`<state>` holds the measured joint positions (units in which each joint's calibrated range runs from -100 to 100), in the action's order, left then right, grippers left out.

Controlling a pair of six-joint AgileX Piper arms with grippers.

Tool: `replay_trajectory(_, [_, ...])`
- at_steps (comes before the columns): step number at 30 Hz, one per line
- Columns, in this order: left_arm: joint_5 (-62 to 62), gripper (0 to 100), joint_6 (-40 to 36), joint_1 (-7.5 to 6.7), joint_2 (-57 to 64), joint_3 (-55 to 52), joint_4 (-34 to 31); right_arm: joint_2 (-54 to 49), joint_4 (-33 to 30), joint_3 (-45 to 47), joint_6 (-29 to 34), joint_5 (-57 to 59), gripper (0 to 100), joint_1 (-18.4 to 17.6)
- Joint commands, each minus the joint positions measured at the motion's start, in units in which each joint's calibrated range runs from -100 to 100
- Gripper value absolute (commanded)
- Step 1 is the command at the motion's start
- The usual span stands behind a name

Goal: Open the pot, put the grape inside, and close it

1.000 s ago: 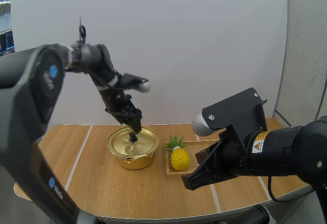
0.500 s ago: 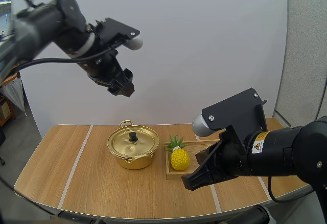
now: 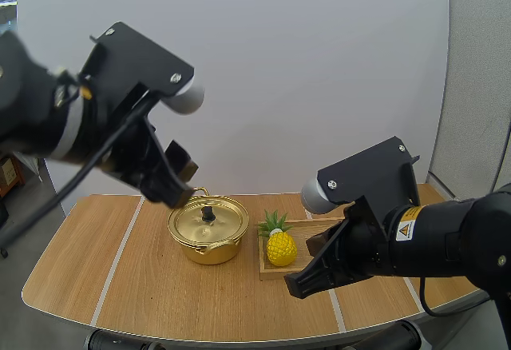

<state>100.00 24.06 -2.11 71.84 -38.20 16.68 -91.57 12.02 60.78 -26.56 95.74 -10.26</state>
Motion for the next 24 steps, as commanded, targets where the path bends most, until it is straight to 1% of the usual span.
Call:
replay_trajectory(1, [0.00,100,-1.85,-0.09,4.21,-3.21,1.91,-0.83,0.07,-0.27,-0.64,-0.20,0,0.34])
replay_trajectory(4, [0.00,100,-3.02,-0.09,7.62,-5.41,1.91,-1.26,0.48,-0.27,-0.64,-0.09,0,0.98])
replay_trajectory(6, [0.00,95,-3.82,-0.09,9.04,-6.26,1.91,-1.81,1.05,-0.27,-0.64,-0.09,0,1.35])
replay_trajectory(8, [0.00,77,-4.37,-0.09,10.32,-6.95,1.91,-2.15,1.30,-0.27,-0.64,-0.09,0,1.64])
replay_trajectory(9, [0.00,61,-4.46,-0.09,11.07,-7.29,1.91,-2.78,1.52,-0.27,-0.64,-0.09,0,1.84])
replay_trajectory(10, [0.00,51,-4.46,-0.09,11.61,-7.53,1.91,-2.78,1.52,-0.27,-0.64,-0.09,0,1.90])
replay_trajectory(11, [0.00,38,-4.46,-0.09,12.36,-7.67,1.91,-3.59,1.67,-0.27,-0.64,-0.09,0,2.24])
replay_trajectory(13, [0.00,19,-4.46,-0.09,13.43,-8.20,1.91,-5.05,1.79,-0.27,-0.64,-0.09,0,2.92])
replay_trajectory(14, [0.00,7,-4.46,-0.09,14.10,-8.46,1.91,-5.77,2.07,-0.27,-0.64,-0.09,0,3.24])
replay_trajectory(15, [0.00,1,-4.46,-0.09,14.42,-8.56,1.91,-6.12,2.04,-0.27,-0.64,-0.09,0,3.38])
replay_trajectory(19, [0.00,0,-4.82,-0.09,17.88,-11.25,2.77,-8.43,2.70,-0.27,-0.64,-0.09,0,4.29])
replay_trajectory(21, [0.00,0,-6.26,-0.09,21.31,-14.92,4.42,-8.43,2.85,-0.27,-0.64,-0.09,0,5.39])
replay_trajectory(22, [0.00,0,-6.96,-0.09,22.69,-16.62,4.44,-8.43,3.25,-0.27,-0.64,-3.17,0,6.42])
replay_trajectory(24, [-2.04,0,-9.26,-0.09,26.82,-20.02,3.87,-8.43,3.28,-0.27,-0.64,-9.55,0,6.57])
